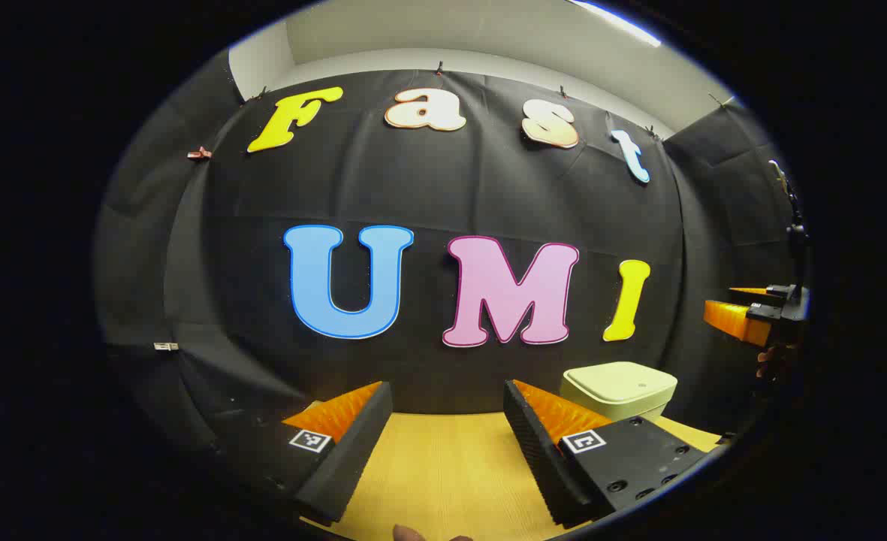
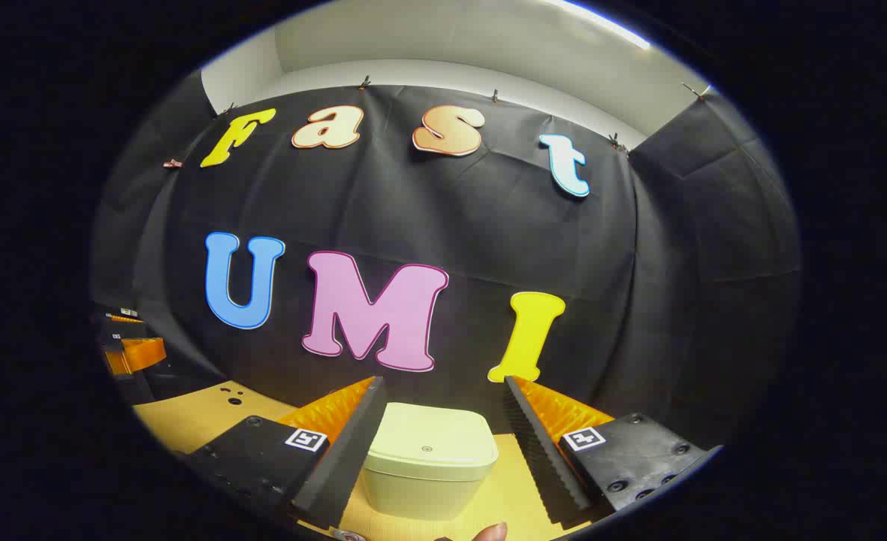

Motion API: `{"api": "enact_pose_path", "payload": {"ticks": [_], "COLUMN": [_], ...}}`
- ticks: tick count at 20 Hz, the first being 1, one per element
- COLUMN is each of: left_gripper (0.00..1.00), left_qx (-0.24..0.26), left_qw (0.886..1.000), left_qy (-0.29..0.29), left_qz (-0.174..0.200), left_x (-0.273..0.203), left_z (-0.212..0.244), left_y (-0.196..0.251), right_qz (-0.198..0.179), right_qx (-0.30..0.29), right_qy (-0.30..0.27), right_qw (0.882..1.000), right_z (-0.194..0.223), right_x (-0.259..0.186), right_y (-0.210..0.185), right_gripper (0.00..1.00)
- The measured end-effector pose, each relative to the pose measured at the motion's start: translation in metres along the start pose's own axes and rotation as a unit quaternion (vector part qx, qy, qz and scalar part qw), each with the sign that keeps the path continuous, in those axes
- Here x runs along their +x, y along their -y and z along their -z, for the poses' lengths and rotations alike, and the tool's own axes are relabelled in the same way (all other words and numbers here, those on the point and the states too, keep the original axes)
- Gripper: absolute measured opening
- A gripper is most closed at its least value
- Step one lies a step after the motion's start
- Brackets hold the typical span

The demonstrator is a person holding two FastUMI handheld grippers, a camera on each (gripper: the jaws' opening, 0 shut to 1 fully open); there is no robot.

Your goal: Press the lid of the desktop garbage bin to open it, pick up the crumpled paper on the desktop and throw it into the bin, then pick up the pop can on the desktop and drop it into the bin, and finally close the garbage bin lid.

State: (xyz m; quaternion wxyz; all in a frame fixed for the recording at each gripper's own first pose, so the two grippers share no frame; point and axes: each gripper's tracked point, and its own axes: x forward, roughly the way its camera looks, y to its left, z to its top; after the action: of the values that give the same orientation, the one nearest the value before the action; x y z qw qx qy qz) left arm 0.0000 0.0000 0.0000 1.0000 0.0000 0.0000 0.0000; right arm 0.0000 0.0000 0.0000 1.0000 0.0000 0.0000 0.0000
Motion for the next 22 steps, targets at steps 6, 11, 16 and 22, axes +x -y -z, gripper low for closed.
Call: {"api": "enact_pose_path", "payload": {"ticks": [6,11,16,22], "left_gripper": [0.96,0.96,0.95,0.96], "left_qx": [0.004,0.000,0.005,0.003], "left_qw": [1.000,1.000,1.000,1.000], "left_qy": [-0.002,-0.002,-0.001,-0.005], "left_qz": [0.006,0.005,0.006,0.007], "left_x": [0.000,0.004,0.009,0.013], "left_z": [0.003,0.005,0.004,0.008], "left_y": [0.001,0.001,-0.001,-0.001], "right_qz": [0.007,-0.001,-0.011,-0.037], "right_qx": [-0.007,-0.015,-0.010,0.013], "right_qy": [0.002,0.003,-0.011,-0.034], "right_qw": [1.000,1.000,1.000,0.999], "right_z": [-0.001,-0.002,0.005,0.014], "right_x": [0.003,0.005,0.009,0.014], "right_y": [-0.001,-0.009,-0.013,-0.020], "right_gripper": [0.98,0.97,0.98,0.62]}}
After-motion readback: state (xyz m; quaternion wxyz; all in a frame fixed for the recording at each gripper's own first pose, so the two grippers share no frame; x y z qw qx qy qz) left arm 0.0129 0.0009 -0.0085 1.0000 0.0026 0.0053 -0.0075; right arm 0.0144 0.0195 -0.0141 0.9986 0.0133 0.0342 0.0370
